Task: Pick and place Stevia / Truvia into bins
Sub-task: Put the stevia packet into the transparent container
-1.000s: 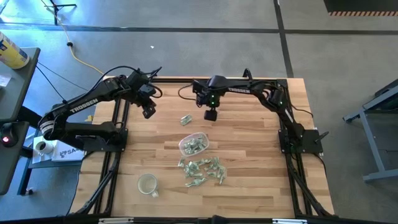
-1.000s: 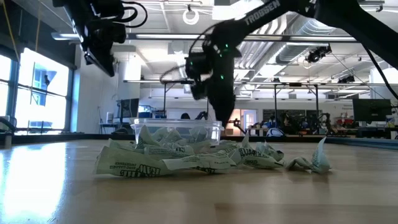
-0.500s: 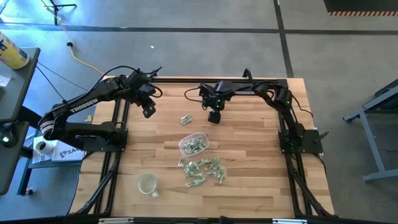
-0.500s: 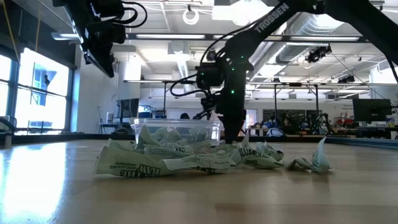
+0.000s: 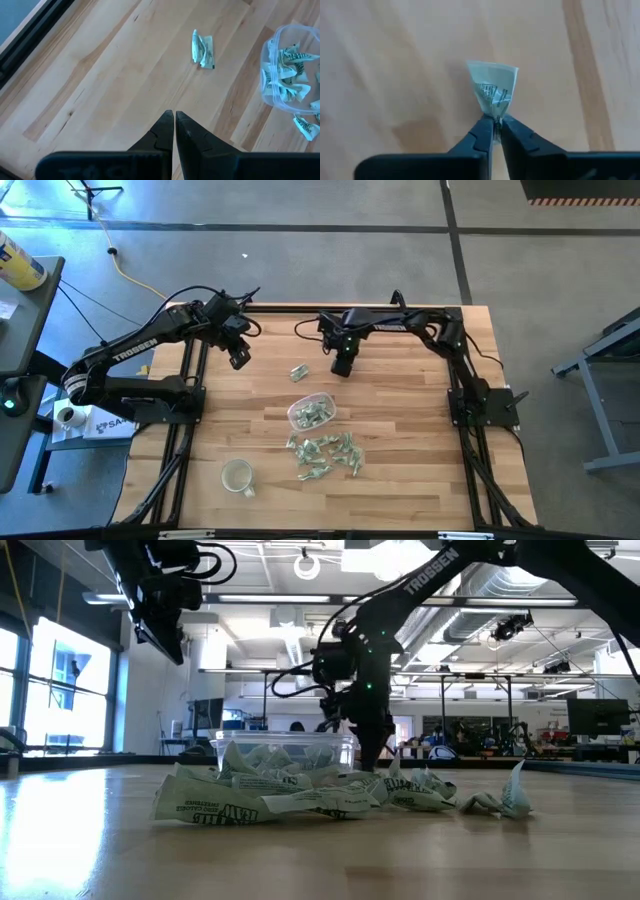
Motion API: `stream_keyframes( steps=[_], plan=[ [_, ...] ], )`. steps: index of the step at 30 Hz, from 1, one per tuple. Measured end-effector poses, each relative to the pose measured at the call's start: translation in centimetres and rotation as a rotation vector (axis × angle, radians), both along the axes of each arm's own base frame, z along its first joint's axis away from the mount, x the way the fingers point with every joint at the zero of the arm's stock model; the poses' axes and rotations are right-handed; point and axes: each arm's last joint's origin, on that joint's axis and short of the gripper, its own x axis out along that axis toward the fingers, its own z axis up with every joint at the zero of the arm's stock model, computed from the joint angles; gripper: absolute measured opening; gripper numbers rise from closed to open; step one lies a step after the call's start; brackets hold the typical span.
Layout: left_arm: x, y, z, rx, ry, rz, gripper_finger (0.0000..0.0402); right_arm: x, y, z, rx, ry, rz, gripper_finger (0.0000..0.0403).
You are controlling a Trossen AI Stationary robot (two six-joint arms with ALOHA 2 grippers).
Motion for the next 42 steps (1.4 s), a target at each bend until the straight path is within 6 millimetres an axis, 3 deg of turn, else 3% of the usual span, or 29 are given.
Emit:
stream_keyframes(
  steps=[7, 11, 17, 21, 28, 32, 36, 42],
  plan=[
    [0.0, 0.0, 0.0, 0.0, 0.0, -0.001, 0.0056, 1.4, 3.6, 6.2, 0.022, -0.188, 0.126, 0.0011],
    [0.0, 0.0, 0.0, 0.001, 0.002, -0.004, 0.0056, 2.0, 6.9, 7.5, 0.07, -0.244, 0.275, 0.0022],
    [0.1, 0.1, -0.1, -0.003, 0.009, -0.007, 0.0056, 3.8, 11.9, 6.4, 0.088, -0.295, 0.521, 0.0024],
    [0.2, 0.1, -0.4, -0.023, 0.028, -0.011, 0.0056, 4.9, 13.6, 5.8, 0.031, -0.329, 0.564, 0.0067],
    [0.6, 0.3, -0.7, -0.043, 0.027, -0.024, 0.0056, 4.8, 14.3, 5.8, -0.109, -0.251, 0.451, 0.0183],
    [0.7, 0.4, -0.7, -0.041, 0.02, -0.025, 0.0056, 4.4, 14.3, 5.7, -0.075, -0.226, 0.472, 0.0211],
    [0.8, 0.4, -0.6, -0.033, 0.01, -0.025, 0.0056, 4.5, 14.4, 5.8, -0.071, -0.243, 0.493, 0.018],
    [1.5, 1.0, -1.0, -0.027, 0.0, -0.028, 0.0056, 5.0, 12.5, 6.1, -0.14, -0.284, 0.396, 0.0048]
  ],
)
